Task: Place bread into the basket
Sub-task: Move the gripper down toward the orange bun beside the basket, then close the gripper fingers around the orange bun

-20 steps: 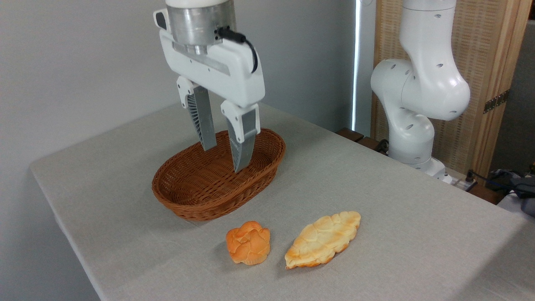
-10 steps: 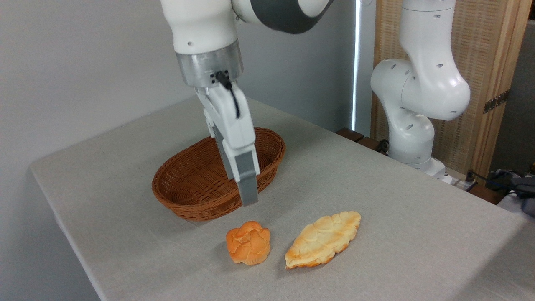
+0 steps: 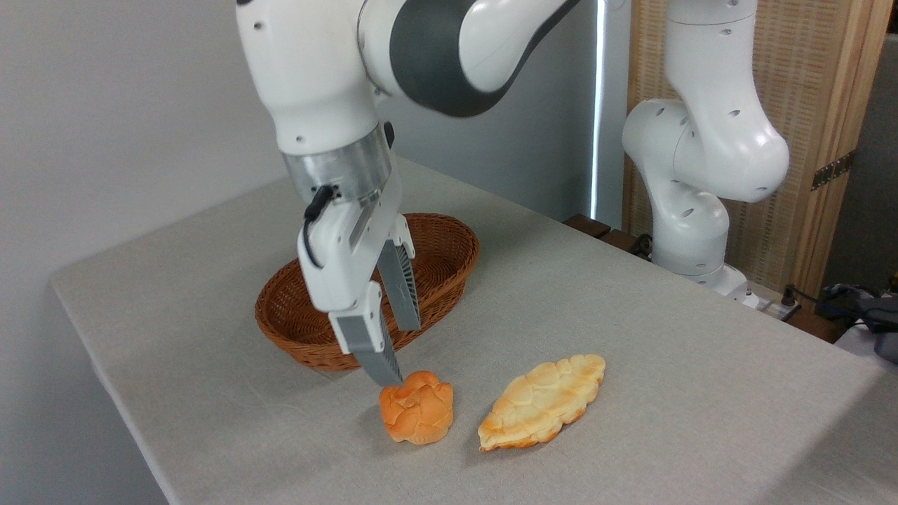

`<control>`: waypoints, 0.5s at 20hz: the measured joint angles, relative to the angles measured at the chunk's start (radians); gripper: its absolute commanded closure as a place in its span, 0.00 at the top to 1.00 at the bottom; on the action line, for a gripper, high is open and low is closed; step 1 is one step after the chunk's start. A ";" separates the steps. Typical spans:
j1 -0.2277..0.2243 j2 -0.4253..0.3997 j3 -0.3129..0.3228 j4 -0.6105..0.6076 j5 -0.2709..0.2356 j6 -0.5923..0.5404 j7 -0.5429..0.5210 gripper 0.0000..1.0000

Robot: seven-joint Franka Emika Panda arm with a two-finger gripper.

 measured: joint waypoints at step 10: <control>-0.068 0.066 -0.006 -0.102 0.075 0.142 0.109 1.00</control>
